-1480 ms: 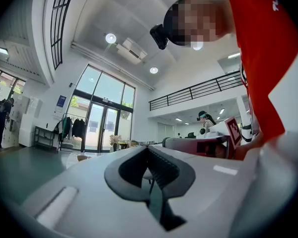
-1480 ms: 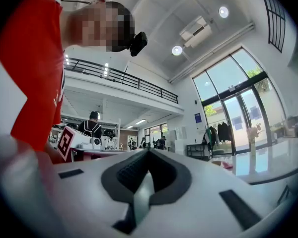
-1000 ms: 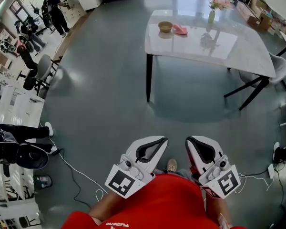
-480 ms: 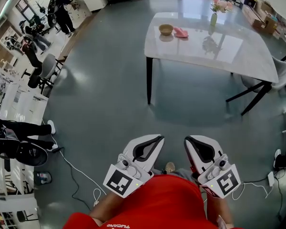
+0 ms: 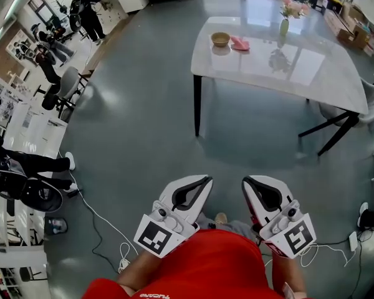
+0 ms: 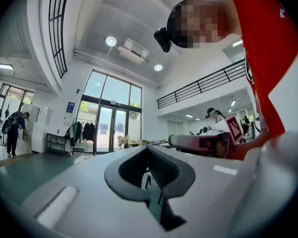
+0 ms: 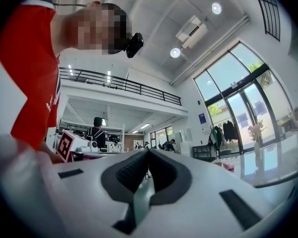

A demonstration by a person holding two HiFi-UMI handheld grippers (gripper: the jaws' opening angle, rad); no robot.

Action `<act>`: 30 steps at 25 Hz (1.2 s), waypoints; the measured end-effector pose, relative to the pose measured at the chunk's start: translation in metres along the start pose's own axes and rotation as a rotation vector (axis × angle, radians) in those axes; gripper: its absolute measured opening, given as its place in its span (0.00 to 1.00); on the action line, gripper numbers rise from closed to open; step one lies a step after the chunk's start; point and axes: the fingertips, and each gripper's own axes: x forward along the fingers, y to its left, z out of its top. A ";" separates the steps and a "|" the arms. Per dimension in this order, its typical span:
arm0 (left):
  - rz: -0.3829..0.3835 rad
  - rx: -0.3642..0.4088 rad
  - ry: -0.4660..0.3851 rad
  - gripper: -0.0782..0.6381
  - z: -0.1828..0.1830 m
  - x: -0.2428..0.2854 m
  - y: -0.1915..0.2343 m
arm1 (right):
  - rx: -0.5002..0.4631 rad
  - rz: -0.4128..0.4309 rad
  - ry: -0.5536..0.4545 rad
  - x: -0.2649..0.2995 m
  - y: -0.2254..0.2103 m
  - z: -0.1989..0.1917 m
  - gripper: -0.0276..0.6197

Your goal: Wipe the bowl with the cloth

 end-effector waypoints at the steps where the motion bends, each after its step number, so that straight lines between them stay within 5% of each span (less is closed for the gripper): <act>1: 0.004 0.001 -0.001 0.12 0.001 0.000 0.001 | 0.001 0.004 -0.001 0.001 0.000 0.001 0.05; 13: 0.020 0.001 -0.027 0.12 0.002 0.022 0.044 | -0.006 0.009 0.000 0.035 -0.031 -0.004 0.05; 30: -0.043 0.018 -0.032 0.12 0.011 0.090 0.180 | -0.022 -0.062 0.005 0.157 -0.118 -0.008 0.05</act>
